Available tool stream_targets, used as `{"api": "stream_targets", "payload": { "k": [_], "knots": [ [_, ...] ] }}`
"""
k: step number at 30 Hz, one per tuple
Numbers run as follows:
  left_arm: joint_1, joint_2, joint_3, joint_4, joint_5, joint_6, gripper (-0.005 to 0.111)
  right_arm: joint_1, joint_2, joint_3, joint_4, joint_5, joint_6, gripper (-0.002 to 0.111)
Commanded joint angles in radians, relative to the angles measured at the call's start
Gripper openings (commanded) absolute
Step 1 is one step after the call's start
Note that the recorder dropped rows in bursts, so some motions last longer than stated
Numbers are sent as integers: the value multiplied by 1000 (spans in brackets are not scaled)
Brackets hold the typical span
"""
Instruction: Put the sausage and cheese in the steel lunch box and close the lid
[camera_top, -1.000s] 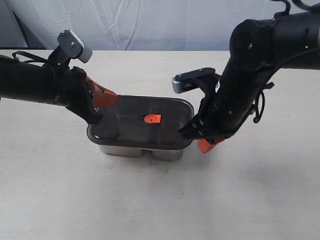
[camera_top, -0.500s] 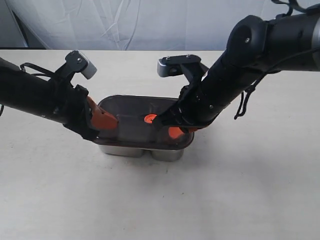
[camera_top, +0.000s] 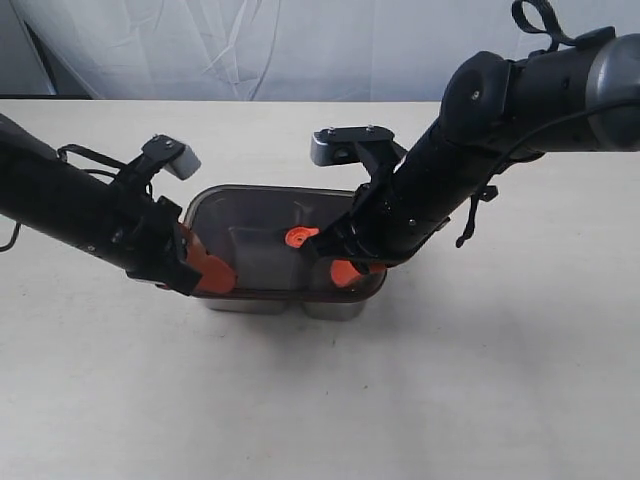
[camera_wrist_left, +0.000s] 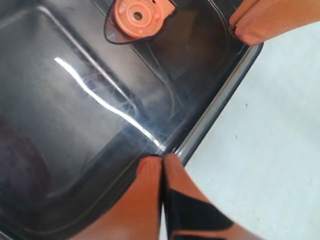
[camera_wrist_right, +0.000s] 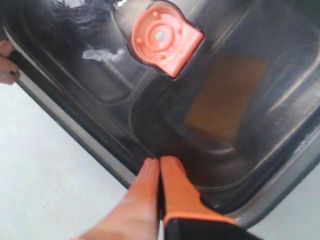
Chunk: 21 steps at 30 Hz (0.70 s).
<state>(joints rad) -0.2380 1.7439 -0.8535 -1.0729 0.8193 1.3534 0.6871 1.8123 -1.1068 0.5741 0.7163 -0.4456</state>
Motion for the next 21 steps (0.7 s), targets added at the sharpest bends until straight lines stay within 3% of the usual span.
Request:
{"api": "stream_targets", "payload": {
  "k": [1,14,21],
  "knots": [
    [-3,30,12,87,-55,-9,0,1,28,5,-14,-33,-10,-1],
    [-3,17,2,13,-68,-5,0,1,26,5,-23,-88,-10,-1],
    [-3,-63,-2,13,-176,18,0,1,-6,5,-23,-231,-8,-1]
  ]
}}
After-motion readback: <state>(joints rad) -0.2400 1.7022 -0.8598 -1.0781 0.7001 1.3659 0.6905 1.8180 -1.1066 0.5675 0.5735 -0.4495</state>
